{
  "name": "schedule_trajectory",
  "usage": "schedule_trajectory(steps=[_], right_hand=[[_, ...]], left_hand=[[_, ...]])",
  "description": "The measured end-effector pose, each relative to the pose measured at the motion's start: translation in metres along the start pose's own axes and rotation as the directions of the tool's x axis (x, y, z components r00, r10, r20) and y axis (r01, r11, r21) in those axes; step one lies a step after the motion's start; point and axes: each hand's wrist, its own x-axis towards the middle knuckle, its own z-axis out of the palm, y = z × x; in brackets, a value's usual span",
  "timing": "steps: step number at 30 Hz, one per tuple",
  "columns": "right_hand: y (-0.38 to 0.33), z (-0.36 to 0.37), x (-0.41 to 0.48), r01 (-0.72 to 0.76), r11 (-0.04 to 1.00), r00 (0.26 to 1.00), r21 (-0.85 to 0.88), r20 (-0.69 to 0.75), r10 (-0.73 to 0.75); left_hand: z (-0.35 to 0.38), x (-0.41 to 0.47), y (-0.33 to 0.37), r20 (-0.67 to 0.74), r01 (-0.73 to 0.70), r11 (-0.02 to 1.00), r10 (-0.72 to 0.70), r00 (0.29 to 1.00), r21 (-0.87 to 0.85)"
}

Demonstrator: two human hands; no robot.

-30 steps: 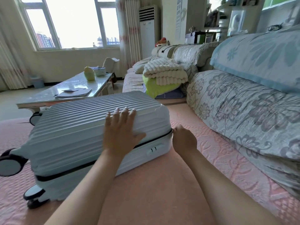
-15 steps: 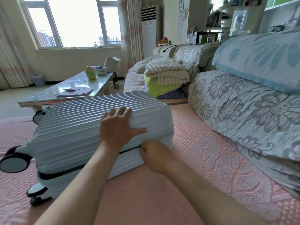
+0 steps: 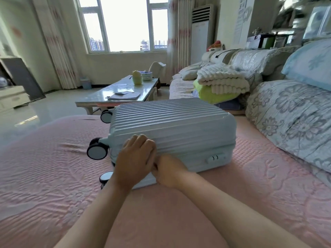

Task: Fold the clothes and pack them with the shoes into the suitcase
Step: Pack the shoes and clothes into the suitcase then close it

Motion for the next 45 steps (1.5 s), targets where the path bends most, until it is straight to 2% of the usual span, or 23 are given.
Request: schedule_trajectory(steps=[2,4,6,8,10,12,14,16,17,18,21,23,27,30,33,35,37,39,42,43,45], right_hand=[[-0.018,0.010,0.004,-0.007,1.000,1.000,-0.006,0.022,0.007],[-0.023,0.011,0.007,-0.038,0.999,0.999,0.037,0.012,0.038],[-0.019,0.011,0.006,-0.063,0.992,0.998,0.113,0.018,0.061],[-0.018,0.013,0.002,-0.046,0.989,0.999,0.142,0.004,0.046],[-0.020,0.017,0.001,0.007,0.998,0.998,0.063,-0.057,-0.003],[-0.019,0.018,0.000,0.050,0.999,0.997,-0.006,-0.066,-0.051],[-0.016,0.014,0.000,0.094,0.995,0.995,0.029,-0.026,-0.093],[-0.011,0.009,0.000,0.131,0.985,0.991,0.109,-0.045,-0.127],[-0.009,0.006,0.001,0.125,0.984,0.989,0.129,-0.097,-0.113],[-0.008,0.002,0.002,0.107,0.987,0.982,0.124,-0.171,-0.085],[0.001,-0.007,0.004,0.049,0.998,0.902,0.042,-0.431,-0.027],[0.009,-0.006,0.002,0.077,0.997,0.837,-0.017,-0.542,-0.074],[0.017,0.012,0.002,0.139,0.971,0.859,-0.192,-0.465,-0.215],[0.018,0.024,0.006,0.161,0.964,0.850,-0.211,-0.466,-0.244],[0.017,0.029,0.009,0.185,0.955,0.826,-0.233,-0.489,-0.280],[0.017,0.031,0.011,0.195,0.952,0.815,-0.236,-0.501,-0.291],[0.017,0.033,0.014,0.204,0.951,0.809,-0.230,-0.508,-0.296],[0.017,0.035,0.015,0.221,0.953,0.812,-0.206,-0.502,-0.296],[0.018,0.036,0.015,0.235,0.954,0.818,-0.184,-0.492,-0.296],[0.019,0.034,0.015,0.244,0.950,0.814,-0.195,-0.491,-0.310],[0.018,0.031,0.015,0.270,0.937,0.790,-0.219,-0.506,-0.346]], left_hand=[[-0.012,-0.020,-0.002,0.042,0.115,0.993,-0.115,0.992,0.011],[-0.021,-0.036,-0.009,0.093,0.332,0.943,-0.333,0.938,0.028],[-0.025,-0.050,-0.018,0.189,0.517,0.854,-0.519,0.834,0.060],[-0.029,-0.059,-0.022,0.360,0.710,0.703,-0.652,0.667,-0.040],[-0.033,-0.057,-0.017,0.494,0.850,0.480,-0.698,0.519,-0.215],[-0.032,-0.052,-0.010,0.554,0.896,0.314,-0.706,0.441,-0.313],[-0.029,-0.045,-0.004,0.594,0.916,0.176,-0.714,0.370,-0.360],[-0.024,-0.043,-0.001,0.615,0.924,0.096,-0.720,0.321,-0.370],[-0.022,-0.043,0.001,0.601,0.926,0.101,-0.734,0.316,-0.364],[-0.020,-0.042,0.003,0.564,0.929,0.156,-0.757,0.330,-0.335],[-0.015,-0.044,0.008,0.343,0.883,0.458,-0.817,0.464,-0.105],[-0.013,-0.046,0.007,0.233,0.834,0.550,-0.807,0.542,-0.033],[-0.001,-0.053,0.007,0.229,0.676,0.733,-0.673,0.703,0.077],[0.002,-0.055,0.011,0.222,0.661,0.748,-0.655,0.723,0.055],[-0.002,-0.048,0.014,0.173,0.617,0.759,-0.650,0.740,0.209],[-0.007,-0.041,0.011,0.252,0.571,0.732,-0.671,0.697,0.370],[-0.012,-0.034,0.009,0.326,0.560,0.704,-0.704,0.631,0.437],[-0.013,-0.034,0.006,0.359,0.624,0.671,-0.742,0.566,0.401],[-0.012,-0.041,0.003,0.346,0.805,0.559,-0.809,0.475,0.200],[-0.013,-0.042,0.004,0.329,0.840,0.527,-0.822,0.465,0.128],[-0.017,-0.042,0.007,0.273,0.857,0.514,-0.828,0.491,0.018]])
